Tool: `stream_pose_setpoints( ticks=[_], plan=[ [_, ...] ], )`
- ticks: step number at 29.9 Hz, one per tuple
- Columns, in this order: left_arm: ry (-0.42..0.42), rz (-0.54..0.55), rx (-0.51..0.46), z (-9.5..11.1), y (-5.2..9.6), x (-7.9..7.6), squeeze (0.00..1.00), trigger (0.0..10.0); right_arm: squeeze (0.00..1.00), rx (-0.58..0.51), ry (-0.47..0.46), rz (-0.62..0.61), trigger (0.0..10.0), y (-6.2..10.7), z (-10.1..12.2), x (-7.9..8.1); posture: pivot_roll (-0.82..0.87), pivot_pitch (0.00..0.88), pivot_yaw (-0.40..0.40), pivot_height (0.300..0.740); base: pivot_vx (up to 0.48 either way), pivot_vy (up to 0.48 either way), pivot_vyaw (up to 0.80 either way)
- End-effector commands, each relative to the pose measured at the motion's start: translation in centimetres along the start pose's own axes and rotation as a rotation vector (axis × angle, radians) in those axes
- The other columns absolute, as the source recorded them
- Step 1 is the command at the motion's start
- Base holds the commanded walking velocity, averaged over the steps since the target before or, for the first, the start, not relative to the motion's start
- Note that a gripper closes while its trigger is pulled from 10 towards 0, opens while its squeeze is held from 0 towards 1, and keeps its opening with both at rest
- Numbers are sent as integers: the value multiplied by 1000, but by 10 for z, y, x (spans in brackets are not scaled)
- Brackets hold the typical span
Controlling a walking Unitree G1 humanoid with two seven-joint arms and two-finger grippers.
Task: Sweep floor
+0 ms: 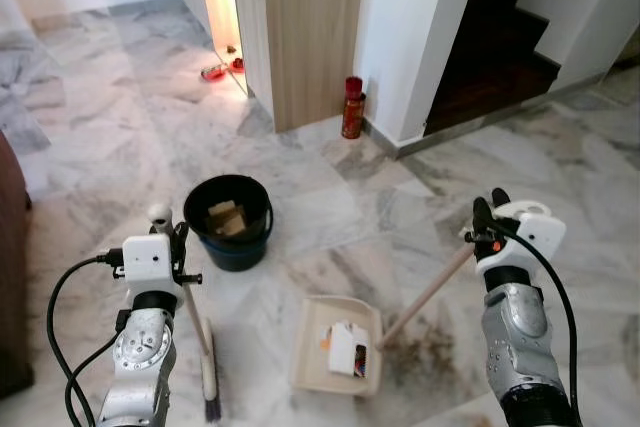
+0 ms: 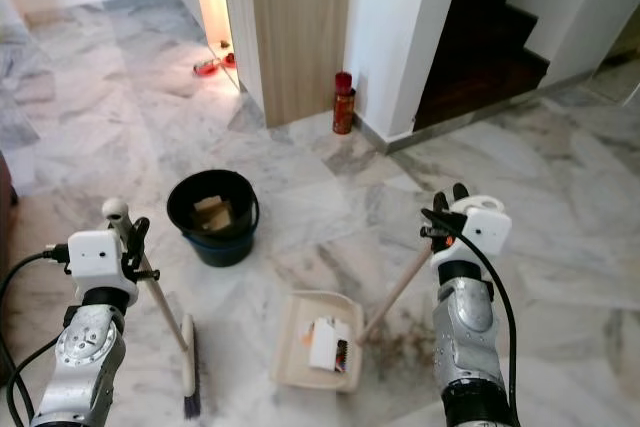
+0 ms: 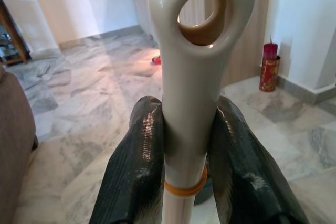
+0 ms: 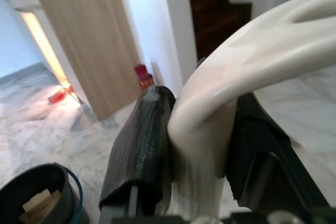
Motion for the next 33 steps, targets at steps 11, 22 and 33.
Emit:
stream_pose_setpoints(
  ticks=[11,22,33],
  plan=[
    [7,-4,-47,12,-4,1,0,10000,0,-79,4,15,10000,-9,23,5,33,0,-16,740,0,416,0],
    [7,-10,-49,13,-5,1,0,10000,0,-83,12,16,10000,-9,24,5,37,0,-18,740,0,417,0],
    [10,-8,-48,13,-5,1,0,10000,0,-82,9,16,10000,-10,24,6,44,0,-19,740,0,418,0]
  ],
)
Point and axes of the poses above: a point about 5 cm out from each wrist's last joint towards the gripper, its own y axis pointing back from the gripper into the wrist, its own z axis along the axis of the wrist's last joint, x = y × z, the point moved 4 cm from there along -y, pointing out of the wrist towards the gripper, and after that the axes turned 1 degree about y, right-handed, at the moved point
